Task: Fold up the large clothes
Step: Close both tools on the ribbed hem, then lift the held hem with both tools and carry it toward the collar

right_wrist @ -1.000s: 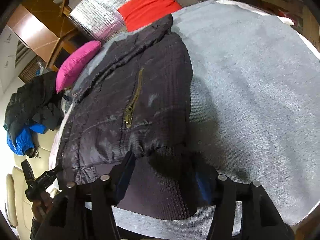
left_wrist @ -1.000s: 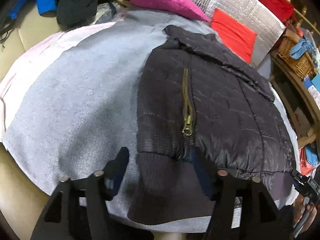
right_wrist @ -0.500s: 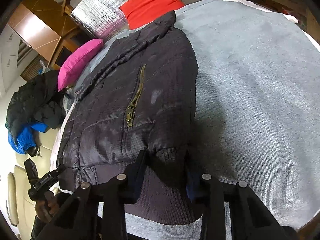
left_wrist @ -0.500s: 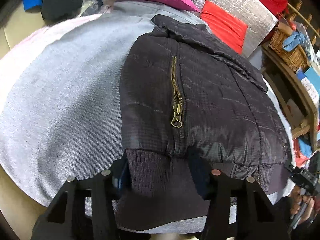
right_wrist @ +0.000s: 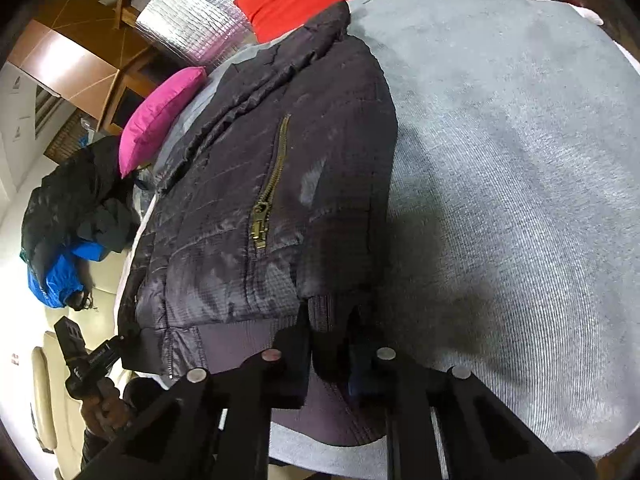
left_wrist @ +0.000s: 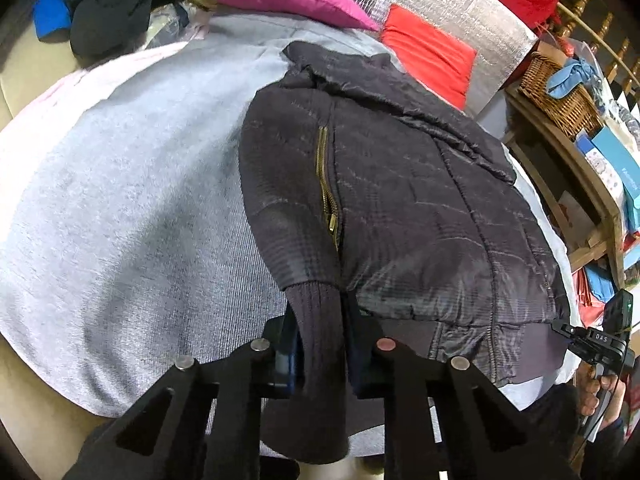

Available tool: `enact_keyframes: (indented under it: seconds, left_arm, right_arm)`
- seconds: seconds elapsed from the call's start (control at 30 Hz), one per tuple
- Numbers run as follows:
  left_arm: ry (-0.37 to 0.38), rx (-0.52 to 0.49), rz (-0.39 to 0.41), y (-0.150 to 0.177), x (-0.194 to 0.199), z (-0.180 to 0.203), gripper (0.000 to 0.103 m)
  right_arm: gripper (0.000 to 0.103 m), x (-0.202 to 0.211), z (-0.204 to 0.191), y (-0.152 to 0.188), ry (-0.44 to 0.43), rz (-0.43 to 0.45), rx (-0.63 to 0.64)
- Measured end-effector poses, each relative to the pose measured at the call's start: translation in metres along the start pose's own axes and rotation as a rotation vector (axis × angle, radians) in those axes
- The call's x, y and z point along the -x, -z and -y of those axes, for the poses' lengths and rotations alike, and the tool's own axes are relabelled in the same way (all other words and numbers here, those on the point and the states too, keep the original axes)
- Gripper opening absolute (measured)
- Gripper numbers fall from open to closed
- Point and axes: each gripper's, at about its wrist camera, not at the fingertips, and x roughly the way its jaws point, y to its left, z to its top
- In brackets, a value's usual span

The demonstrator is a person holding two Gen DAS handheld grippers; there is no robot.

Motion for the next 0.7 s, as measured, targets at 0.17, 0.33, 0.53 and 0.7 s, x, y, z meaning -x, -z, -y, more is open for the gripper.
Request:
enact_keyframes:
  seconds: [0.17, 0.33, 0.53, 0.7]
  left_arm:
    - [0.009, 0.001, 0.013, 0.000, 0.011, -0.002, 0.010]
    - [-0.008, 0.006, 0.006, 0.000, 0.004, -0.005, 0.015]
    - [-0.026, 0.058, 0.047, -0.005, 0.006, -0.013, 0.052]
    - [-0.033, 0.073, 0.046, -0.007, -0.007, -0.013, 0.060]
  right_arm:
    - [0.011, 0.010, 0.001, 0.004, -0.027, 0.007, -0.012]
    - [0.014, 0.014, 0.003, 0.006, -0.016, 0.004, 0.004]
    - [0.050, 0.021, -0.003, 0.002, 0.022, 0.058, 0.046]
    - [0.067, 0.019, 0.000, -0.004, 0.050, 0.096, 0.021]
